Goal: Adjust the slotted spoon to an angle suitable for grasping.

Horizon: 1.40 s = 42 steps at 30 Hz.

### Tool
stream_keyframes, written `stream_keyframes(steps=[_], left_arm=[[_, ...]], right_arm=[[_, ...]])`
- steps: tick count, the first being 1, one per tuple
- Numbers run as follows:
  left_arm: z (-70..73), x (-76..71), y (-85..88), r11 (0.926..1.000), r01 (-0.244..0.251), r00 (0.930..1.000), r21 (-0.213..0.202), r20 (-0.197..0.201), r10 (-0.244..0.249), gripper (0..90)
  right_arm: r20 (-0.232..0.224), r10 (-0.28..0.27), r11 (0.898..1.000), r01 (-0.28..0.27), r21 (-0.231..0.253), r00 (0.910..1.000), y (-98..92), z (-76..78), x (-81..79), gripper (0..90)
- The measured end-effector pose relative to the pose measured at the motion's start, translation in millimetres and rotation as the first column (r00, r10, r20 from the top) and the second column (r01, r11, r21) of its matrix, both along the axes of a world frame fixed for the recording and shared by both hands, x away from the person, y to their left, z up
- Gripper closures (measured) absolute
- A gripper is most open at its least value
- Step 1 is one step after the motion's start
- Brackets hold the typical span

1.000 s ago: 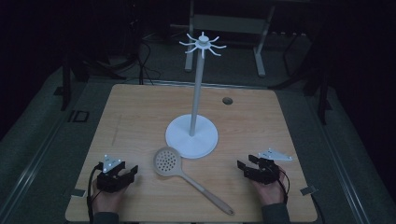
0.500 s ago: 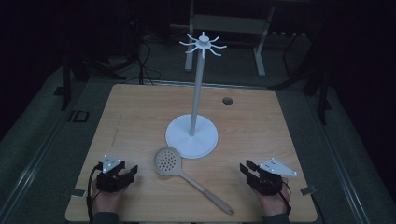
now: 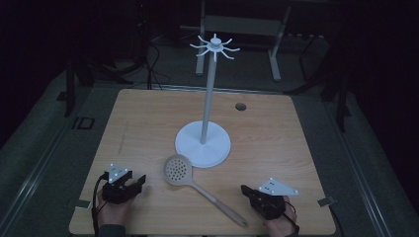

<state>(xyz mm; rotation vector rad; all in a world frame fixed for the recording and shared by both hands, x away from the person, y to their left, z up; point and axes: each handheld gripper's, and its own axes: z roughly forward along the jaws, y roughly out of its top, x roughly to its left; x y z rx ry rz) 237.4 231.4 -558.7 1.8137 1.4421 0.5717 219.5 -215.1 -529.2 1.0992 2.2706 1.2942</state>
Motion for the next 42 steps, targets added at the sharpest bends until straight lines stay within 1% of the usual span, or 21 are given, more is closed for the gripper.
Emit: stream_keyframes(steps=[2, 3, 7, 12, 15, 18, 20, 23, 25, 26, 28, 30, 33, 35, 36, 42], left_arm=[[-0.1, 0.1, -0.3, 1.0000, 0.002, 1.0000, 0.000, 0.000, -0.002, 43.8], [0.0, 0.0, -0.4, 1.0000, 0.001, 1.0000, 0.000, 0.000, -0.001, 43.9], [0.2, -0.1, -0.2, 1.0000, 0.002, 1.0000, 0.000, 0.001, -0.002, 43.8], [0.1, 0.0, -0.1, 1.0000, 0.002, 1.0000, -0.001, 0.001, -0.002, 43.8], [0.2, -0.2, -0.1, 1.0000, 0.002, 1.0000, -0.001, 0.001, -0.002, 43.8], [0.2, -0.3, 0.0, 1.0000, 0.002, 1.0000, 0.000, 0.001, -0.002, 43.9], [0.1, -0.1, -0.2, 1.0000, 0.002, 1.0000, -0.001, 0.001, -0.002, 43.8], [0.1, -0.1, -0.5, 1.0000, 0.004, 1.0000, 0.000, 0.000, -0.004, 43.9], [0.2, -0.3, -0.3, 1.0000, 0.003, 1.0000, 0.000, 0.001, -0.003, 43.8], [0.2, -0.2, -0.2, 1.0000, 0.003, 1.0000, -0.001, 0.001, -0.003, 43.9], [0.0, -0.1, 0.1, 1.0000, 0.002, 1.0000, -0.002, 0.001, -0.002, 43.9], [-0.2, 0.0, -0.2, 1.0000, 0.003, 1.0000, -0.002, -0.001, -0.003, 43.9], [-0.3, 0.0, -0.8, 1.0000, 0.005, 1.0000, 0.001, -0.002, -0.005, 43.8], [-0.6, 0.1, -1.1, 1.0000, 0.006, 1.0000, 0.003, -0.003, -0.006, 43.9], [-0.8, 0.2, -1.3, 1.0000, 0.006, 1.0000, 0.004, -0.005, -0.006, 43.8], [-1.6, 0.8, -2.1, 0.9999, 0.007, 0.9999, 0.008, -0.009, -0.007, 43.8]], right_arm=[[-0.004, 0.008, 1.000, -0.008, 0.000, 1.0000, 2.1, -0.8, -1.3, 90.0], [-0.021, 0.038, 0.999, -0.038, 0.006, 0.9991, 8.7, -3.9, -5.0, 90.0], [-0.035, 0.092, 0.995, -0.093, -0.030, 0.9952, 21.8, -11.0, -10.4, 90.0], [-0.053, 0.145, 0.988, -0.147, -0.044, 0.9880, 33.8, -16.5, -14.9, 90.0], [-0.073, 0.189, 0.979, -0.193, -0.065, 0.9793, 39.0, -20.9, -16.4, 90.0], [-0.091, 0.212, 0.974, -0.218, -0.066, 0.9731, 41.5, -24.2, -17.9, 90.0], [-0.104, 0.236, 0.968, -0.243, -0.065, 0.9662, 43.9, -25.7, -19.9, 90.0], [-0.121, 0.268, 0.955, -0.280, -0.097, 0.9556, 50.2, -30.7, -23.3, 90.0], [-0.129, 0.273, 0.949, -0.289, -0.129, 0.9535, 53.9, -34.2, -24.4, 90.0], [-0.133, 0.269, 0.948, -0.287, -0.137, 0.9538, 54.5, -35.1, -24.1, 90.0], [-0.135, 0.256, 0.951, -0.274, -0.143, 0.9572, 54.0, -35.9, -23.1, 90.0], [-0.131, 0.256, 0.951, -0.274, -0.146, 0.9576, 53.4, -35.1, -22.5, 90.0], [-0.116, 0.247, 0.948, -0.265, -0.176, 0.9620, 52.3, -33.8, -20.2, 90.0], [-0.107, 0.226, 0.950, -0.243, -0.194, 0.9682, 48.9, -34.0, -14.9, 90.0], [-0.110, 0.212, 0.954, -0.230, -0.191, 0.9710, 46.9, -34.1, -11.5, 90.0], [-0.095, 0.138, 0.968, -0.155, -0.197, 0.9859, 36.2, -33.7, 11.1, 90.0]])
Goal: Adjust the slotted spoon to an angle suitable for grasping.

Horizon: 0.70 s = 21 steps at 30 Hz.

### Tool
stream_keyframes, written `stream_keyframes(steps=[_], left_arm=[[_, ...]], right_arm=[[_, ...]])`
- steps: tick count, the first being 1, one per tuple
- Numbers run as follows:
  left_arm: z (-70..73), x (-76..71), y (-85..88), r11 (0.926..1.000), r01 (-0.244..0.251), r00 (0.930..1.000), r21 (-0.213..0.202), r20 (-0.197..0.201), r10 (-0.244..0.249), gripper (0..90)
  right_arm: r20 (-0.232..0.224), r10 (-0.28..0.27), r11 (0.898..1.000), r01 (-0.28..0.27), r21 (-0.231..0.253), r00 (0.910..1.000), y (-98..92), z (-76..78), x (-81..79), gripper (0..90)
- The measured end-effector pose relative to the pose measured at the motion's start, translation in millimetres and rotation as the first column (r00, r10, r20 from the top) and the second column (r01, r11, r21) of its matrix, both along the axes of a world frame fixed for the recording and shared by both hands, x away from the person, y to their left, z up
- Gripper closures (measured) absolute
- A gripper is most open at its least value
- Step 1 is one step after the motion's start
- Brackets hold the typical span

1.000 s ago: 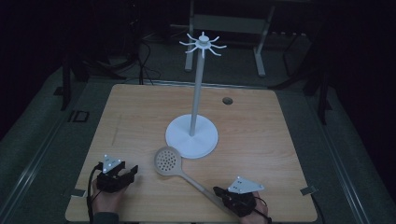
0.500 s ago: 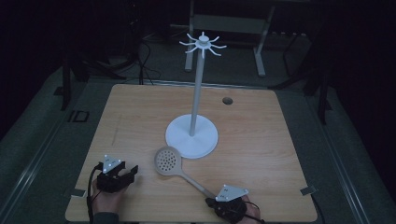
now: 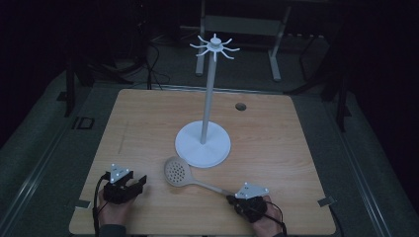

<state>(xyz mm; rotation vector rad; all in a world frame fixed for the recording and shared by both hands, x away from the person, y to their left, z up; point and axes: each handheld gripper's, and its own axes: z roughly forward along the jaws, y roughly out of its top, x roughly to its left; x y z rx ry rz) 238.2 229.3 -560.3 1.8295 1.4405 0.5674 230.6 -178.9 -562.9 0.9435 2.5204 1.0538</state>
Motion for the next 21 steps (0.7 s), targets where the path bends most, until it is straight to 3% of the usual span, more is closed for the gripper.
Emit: stream_keyframes(steps=[9, 14, 21], left_arm=[[-0.3, 0.2, 0.2, 1.0000, -0.002, 1.0000, 0.000, -0.001, 0.002, 43.8], [0.0, 0.0, 0.2, 1.0000, -0.001, 1.0000, -0.001, 0.001, 0.001, 43.9], [0.4, -0.4, 0.8, 1.0000, -0.003, 1.0000, -0.004, 0.004, 0.003, 43.9]], right_arm=[[0.008, -0.090, 0.996, 0.090, 0.019, 0.9959, -6.4, -1.5, 35.9, 90.0], [-0.016, -0.142, 0.986, 0.143, 0.083, 0.9898, -9.6, -4.9, 52.2, 90.0], [-0.002, -0.199, 0.975, 0.198, 0.102, 0.9800, -12.9, -6.5, 62.7, 90.0]])
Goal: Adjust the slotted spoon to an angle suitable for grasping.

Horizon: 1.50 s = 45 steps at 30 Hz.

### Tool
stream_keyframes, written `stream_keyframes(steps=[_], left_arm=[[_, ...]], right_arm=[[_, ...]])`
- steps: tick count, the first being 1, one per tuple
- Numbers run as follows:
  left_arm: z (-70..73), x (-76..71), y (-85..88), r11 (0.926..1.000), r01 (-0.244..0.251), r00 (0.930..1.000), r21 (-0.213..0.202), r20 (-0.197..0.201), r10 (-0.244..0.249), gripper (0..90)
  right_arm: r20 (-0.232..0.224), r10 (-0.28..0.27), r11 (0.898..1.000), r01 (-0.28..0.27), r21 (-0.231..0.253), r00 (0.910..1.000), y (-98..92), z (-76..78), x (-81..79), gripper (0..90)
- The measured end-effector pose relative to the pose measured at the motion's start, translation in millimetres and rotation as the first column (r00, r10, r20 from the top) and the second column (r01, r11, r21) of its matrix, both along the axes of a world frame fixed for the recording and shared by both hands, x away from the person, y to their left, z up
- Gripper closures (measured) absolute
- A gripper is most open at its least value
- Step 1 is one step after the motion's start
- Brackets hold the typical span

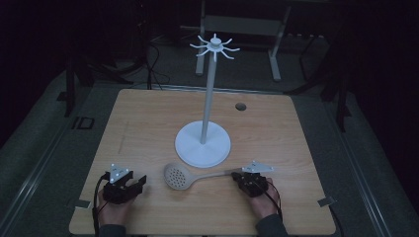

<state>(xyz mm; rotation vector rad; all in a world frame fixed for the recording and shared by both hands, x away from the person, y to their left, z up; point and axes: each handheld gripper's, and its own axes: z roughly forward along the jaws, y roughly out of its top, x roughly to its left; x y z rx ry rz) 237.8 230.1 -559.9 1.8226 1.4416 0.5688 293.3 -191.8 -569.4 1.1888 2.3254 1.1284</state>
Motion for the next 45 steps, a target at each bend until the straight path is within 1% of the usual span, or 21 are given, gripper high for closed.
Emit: stream_keyframes(steps=[3, 6, 7, 8, 9, 12, 13, 15, 17, 20, 21, 22, 24, 26, 30, 33, 34, 35, 36, 39, 45], left_arm=[[0.1, 0.1, 0.1, 1.0000, 0.000, 1.0000, 0.000, 0.000, 0.000, 43.8], [0.2, 0.2, -0.6, 1.0000, 0.004, 1.0000, 0.003, 0.001, -0.004, 43.9], [0.3, 0.1, -0.8, 1.0000, 0.005, 1.0000, 0.004, 0.002, -0.005, 43.9], [0.4, 0.0, -1.0, 1.0000, 0.005, 1.0000, 0.005, 0.004, -0.005, 43.8], [0.5, 0.0, -1.0, 1.0000, 0.005, 1.0000, 0.005, 0.004, -0.005, 43.9], [0.9, -0.4, -0.5, 1.0000, 0.003, 1.0000, 0.001, 0.007, -0.003, 43.9], [1.0, -0.5, -0.3, 1.0000, 0.002, 1.0000, -0.001, 0.008, -0.002, 43.9], [1.4, -0.7, 0.1, 1.0000, 0.003, 1.0000, -0.004, 0.008, -0.003, 43.9], [1.8, -1.3, 0.3, 1.0000, 0.004, 0.9999, -0.005, 0.013, -0.004, 44.1], [3.0, -2.0, 0.8, 0.9999, 0.006, 0.9998, -0.013, 0.017, -0.005, 44.4], [3.7, -2.4, 1.3, 0.9998, 0.006, 0.9998, -0.019, 0.019, -0.005, 44.4], [4.8, -2.9, 1.7, 0.9997, 0.006, 0.9997, -0.024, 0.024, -0.006, 44.5], [7.8, -3.2, 1.9, 0.9996, 0.009, 0.9993, -0.026, 0.035, -0.008, 44.7], [11.9, -3.3, 1.8, 0.9995, 0.015, 0.9989, -0.028, 0.045, -0.014, 44.7], [24.0, -2.4, 0.9, 0.9993, 0.037, 0.9966, -0.011, 0.075, -0.036, 44.8], [34.4, 1.0, -0.3, 0.9989, 0.047, 0.9942, -0.007, 0.097, -0.046, 44.9], [34.4, 1.0, -0.3, 0.9989, 0.047, 0.9942, -0.007, 0.097, -0.046, 45.5], [41.1, 4.1, -2.2, 0.9985, 0.054, 0.9929, -0.006, 0.106, -0.053, 45.5], [44.3, 5.7, -3.5, 0.9982, 0.060, 0.9921, -0.003, 0.111, -0.060, 45.7], [52.7, 11.1, -9.1, 0.9965, 0.083, 0.9893, 0.009, 0.120, -0.083, 45.7], [62.8, 22.8, -23.9, 0.9899, 0.138, 0.9836, 0.034, 0.113, -0.141, 45.8]], right_arm=[[0.015, -0.045, 0.999, 0.045, 0.014, 0.9989, -11.7, 4.0, 4.3, 90.0], [0.016, -0.118, 0.992, 0.117, 0.048, 0.9929, -26.4, 7.5, 10.5, 90.0], [0.022, -0.143, 0.989, 0.142, 0.049, 0.9895, -30.5, 8.7, 12.5, 90.0], [0.031, -0.175, 0.984, 0.174, 0.037, 0.9840, -34.1, 9.7, 14.7, 90.0], [0.031, -0.198, 0.979, 0.197, 0.042, 0.9796, -38.3, 9.9, 16.9, 90.0], [0.009, -0.266, 0.963, 0.265, 0.048, 0.9640, -49.4, 8.4, 21.2, 90.0], [0.002, -0.281, 0.959, 0.280, 0.044, 0.9598, -52.3, 7.4, 21.6, 90.0], [-0.002, -0.298, 0.953, 0.298, 0.055, 0.9546, -56.9, 6.5, 21.7, 90.0], [0.009, -0.319, 0.948, 0.319, 0.025, 0.9477, -58.1, 7.0, 22.8, 90.0], [-0.003, -0.341, 0.940, 0.341, 0.016, 0.9401, -62.7, 3.7, 25.9, 90.0], [-0.012, -0.345, 0.938, 0.345, 0.022, 0.9384, -64.1, 2.5, 26.8, 90.0], [-0.024, -0.340, 0.940, 0.341, 0.031, 0.9401, -64.9, 1.5, 27.6, 90.0], [-0.035, -0.324, 0.945, 0.325, 0.031, 0.9453, -63.2, 0.0, 28.9, 90.0], [-0.030, -0.328, 0.944, 0.329, 0.024, 0.9441, -60.4, -0.3, 28.7, 90.0], [-0.040, -0.319, 0.946, 0.321, 0.044, 0.9468, -58.9, -0.9, 28.0, 90.0], [-0.042, -0.296, 0.953, 0.298, 0.049, 0.9542, -53.6, -1.2, 27.5, 90.0], [-0.042, -0.296, 0.953, 0.298, 0.049, 0.9542, -53.6, -1.2, 27.5, 90.0], [-0.040, -0.290, 0.955, 0.292, 0.049, 0.9562, -51.4, -1.3, 27.3, 90.0], [-0.043, -0.275, 0.960, 0.277, 0.052, 0.9606, -46.8, -1.4, 26.5, 90.0], [-0.041, -0.248, 0.967, 0.250, 0.053, 0.9679, -39.9, -1.7, 24.8, 90.0], [-0.041, -0.183, 0.981, 0.185, 0.061, 0.9823, -27.1, -2.5, 22.0, 90.0]])
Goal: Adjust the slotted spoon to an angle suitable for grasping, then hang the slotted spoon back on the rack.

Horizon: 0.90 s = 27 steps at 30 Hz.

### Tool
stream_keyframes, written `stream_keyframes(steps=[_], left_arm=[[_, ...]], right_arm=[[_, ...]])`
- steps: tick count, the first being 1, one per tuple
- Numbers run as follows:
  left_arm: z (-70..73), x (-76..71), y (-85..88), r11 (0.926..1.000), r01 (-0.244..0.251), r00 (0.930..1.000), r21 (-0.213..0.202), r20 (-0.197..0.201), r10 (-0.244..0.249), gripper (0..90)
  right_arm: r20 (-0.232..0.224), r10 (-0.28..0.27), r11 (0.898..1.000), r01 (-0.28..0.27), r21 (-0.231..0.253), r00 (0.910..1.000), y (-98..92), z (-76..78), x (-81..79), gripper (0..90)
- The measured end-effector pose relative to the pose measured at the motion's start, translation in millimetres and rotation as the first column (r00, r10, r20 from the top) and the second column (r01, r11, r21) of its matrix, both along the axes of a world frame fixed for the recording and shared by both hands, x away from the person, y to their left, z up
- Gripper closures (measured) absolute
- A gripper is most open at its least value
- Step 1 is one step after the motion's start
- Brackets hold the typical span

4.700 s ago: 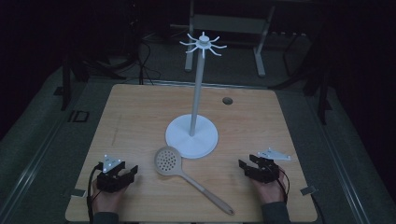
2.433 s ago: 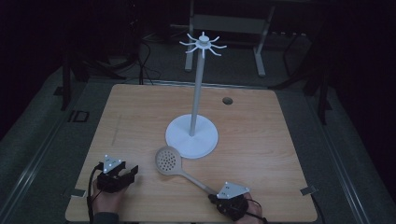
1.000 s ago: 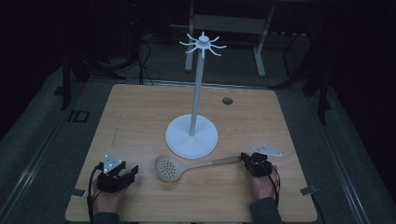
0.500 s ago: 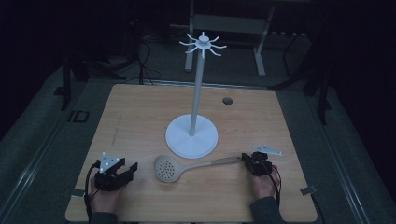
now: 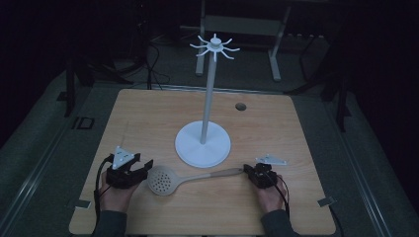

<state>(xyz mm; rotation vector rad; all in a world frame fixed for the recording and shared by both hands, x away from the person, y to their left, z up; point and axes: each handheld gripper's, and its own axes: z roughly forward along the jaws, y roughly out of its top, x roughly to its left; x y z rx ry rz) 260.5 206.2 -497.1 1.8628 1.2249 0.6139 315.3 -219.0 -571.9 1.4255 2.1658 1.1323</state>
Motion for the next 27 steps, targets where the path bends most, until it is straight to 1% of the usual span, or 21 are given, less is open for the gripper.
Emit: stream_keyframes(steps=[3, 5, 6, 7, 10, 12, 14, 15, 16, 17, 20, 23, 27], left_arm=[[2.6, 5.5, -8.9, 0.9993, 0.036, 0.9993, 0.014, -0.007, -0.036, 45.9], [3.8, 9.3, -14.6, 0.9975, 0.061, 0.9981, 0.035, -0.011, -0.061, 46.9], [4.6, 11.3, -16.8, 0.9965, 0.071, 0.9974, 0.043, -0.012, -0.071, 47.2], [5.7, 13.0, -18.4, 0.9960, 0.079, 0.9968, 0.042, -0.015, -0.079, 47.6], [10.5, 18.2, -21.2, 0.9941, 0.100, 0.9949, 0.040, -0.017, -0.100, 47.8], [13.8, 21.3, -23.4, 0.9931, 0.113, 0.9936, 0.033, -0.005, -0.113, 47.7], [17.5, 23.9, -25.9, 0.9914, 0.127, 0.9919, 0.035, 0.001, -0.127, 47.7], [17.5, 23.9, -25.9, 0.9914, 0.127, 0.9919, 0.035, 0.001, -0.127, 47.7], [20.5, 26.2, -29.3, 0.9903, 0.135, 0.9907, 0.032, 0.012, -0.135, 47.7], [21.4, 27.2, -30.7, 0.9895, 0.141, 0.9899, 0.034, 0.012, -0.141, 47.7], [23.6, 31.3, -37.7, 0.9859, 0.162, 0.9867, 0.044, 0.010, -0.162, 47.6], [24.6, 34.2, -43.4, 0.9815, 0.184, 0.9828, 0.053, 0.006, -0.184, 47.6], [26.0, 38.1, -50.5, 0.9748, 0.216, 0.9763, 0.055, 0.004, -0.216, 47.8]], right_arm=[[0.000, 0.040, 0.999, -0.040, 0.000, 0.9992, 4.8, 0.0, -1.2, 90.0], [0.005, 0.058, 0.998, -0.058, -0.004, 0.9983, 6.2, 0.4, -2.5, 90.0], [0.017, 0.063, 0.998, -0.063, 0.007, 0.9979, 5.4, 1.5, -3.3, 90.0], [0.030, 0.066, 0.997, -0.067, 0.023, 0.9974, 3.9, 3.9, -4.1, 90.0], [0.068, 0.047, 0.998, -0.050, 0.031, 0.9966, -2.4, 13.8, -6.4, 90.0], [0.080, 0.027, 0.998, -0.031, 0.046, 0.9965, -9.1, 18.7, -7.9, 90.0], [0.084, 0.006, 0.999, -0.010, 0.050, 0.9964, -16.0, 21.8, -8.8, 90.0], [0.084, 0.006, 0.999, -0.010, 0.050, 0.9964, -16.0, 21.8, -8.8, 90.0], [0.085, -0.002, 0.999, -0.002, 0.052, 0.9963, -19.2, 23.1, -9.1, 90.0], [0.094, -0.017, 0.999, 0.012, 0.049, 0.9954, -24.4, 25.3, -9.6, 90.0], [0.103, -0.025, 0.999, 0.021, 0.036, 0.9944, -29.4, 28.2, -10.0, 90.0], [0.114, -0.016, 1.000, 0.014, 0.016, 0.9934, -32.4, 30.7, -11.7, 89.6], [0.133, -0.006, 1.000, 0.006, -0.002, 0.9911, -34.1, 34.0, -14.1, 88.6]])
